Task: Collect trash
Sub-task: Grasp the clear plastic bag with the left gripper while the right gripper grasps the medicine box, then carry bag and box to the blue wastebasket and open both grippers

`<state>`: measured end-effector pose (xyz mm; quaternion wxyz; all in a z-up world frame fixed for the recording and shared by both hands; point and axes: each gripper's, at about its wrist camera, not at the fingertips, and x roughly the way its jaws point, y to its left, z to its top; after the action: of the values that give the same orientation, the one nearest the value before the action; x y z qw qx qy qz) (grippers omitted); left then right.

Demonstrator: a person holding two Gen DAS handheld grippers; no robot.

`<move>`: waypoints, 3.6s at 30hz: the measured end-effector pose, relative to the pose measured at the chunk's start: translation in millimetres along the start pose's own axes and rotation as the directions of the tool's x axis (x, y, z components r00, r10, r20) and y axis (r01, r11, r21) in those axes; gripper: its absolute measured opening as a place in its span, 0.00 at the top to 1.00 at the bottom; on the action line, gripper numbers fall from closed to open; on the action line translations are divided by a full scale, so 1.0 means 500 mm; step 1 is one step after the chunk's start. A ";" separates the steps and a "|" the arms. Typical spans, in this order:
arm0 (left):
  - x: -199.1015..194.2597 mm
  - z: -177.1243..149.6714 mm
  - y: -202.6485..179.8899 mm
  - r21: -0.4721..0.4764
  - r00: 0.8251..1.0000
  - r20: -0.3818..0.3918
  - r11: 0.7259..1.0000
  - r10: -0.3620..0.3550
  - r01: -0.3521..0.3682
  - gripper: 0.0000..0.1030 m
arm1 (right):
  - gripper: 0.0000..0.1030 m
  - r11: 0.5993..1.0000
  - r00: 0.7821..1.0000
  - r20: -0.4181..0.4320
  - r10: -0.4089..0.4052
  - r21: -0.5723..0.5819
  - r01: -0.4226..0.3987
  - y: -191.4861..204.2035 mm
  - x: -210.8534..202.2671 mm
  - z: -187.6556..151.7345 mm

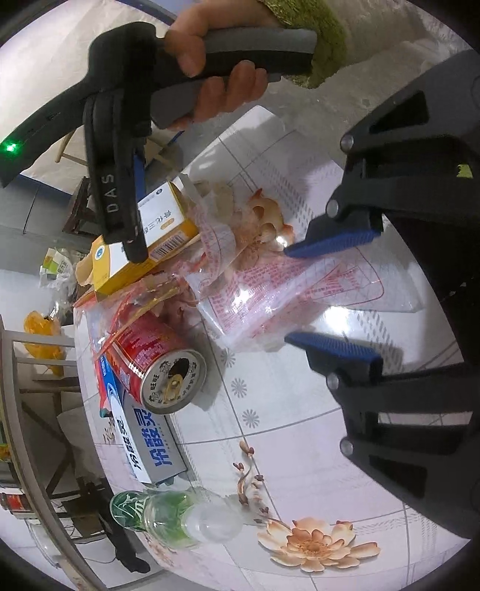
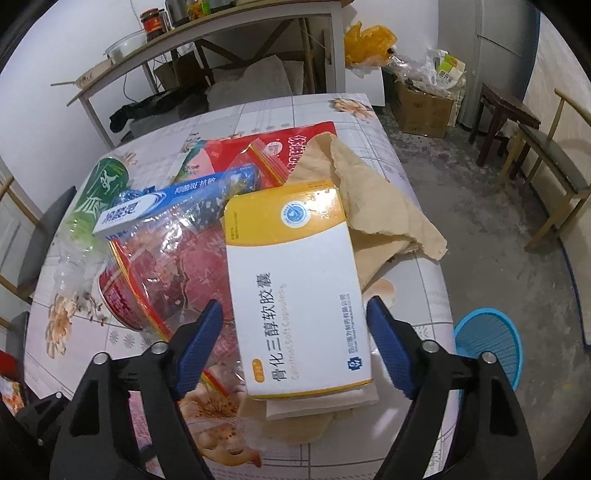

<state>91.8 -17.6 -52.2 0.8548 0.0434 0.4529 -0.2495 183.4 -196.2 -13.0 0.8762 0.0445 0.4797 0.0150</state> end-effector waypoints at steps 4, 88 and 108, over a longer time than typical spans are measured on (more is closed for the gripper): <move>-0.009 -0.004 0.007 -0.014 1.000 0.007 1.000 -0.006 0.006 0.81 | 0.31 1.000 1.000 0.005 -0.005 -0.011 0.005 0.000 -0.006 -0.003; 0.562 0.301 -0.615 -0.052 0.799 -0.474 0.918 -0.370 0.393 0.37 | 0.19 0.327 0.995 0.077 0.061 0.940 -0.093 -0.852 0.079 -0.543; 0.184 0.264 -0.490 -0.008 0.815 -0.267 0.847 -0.514 0.532 0.33 | 0.17 0.438 0.980 0.197 0.025 0.879 -0.188 -0.724 -0.154 -0.555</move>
<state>119.8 -306.6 -11.1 0.6849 -0.0217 0.5462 -0.4818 -97.7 -544.2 -130.7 0.7526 0.5302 0.3422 -0.1883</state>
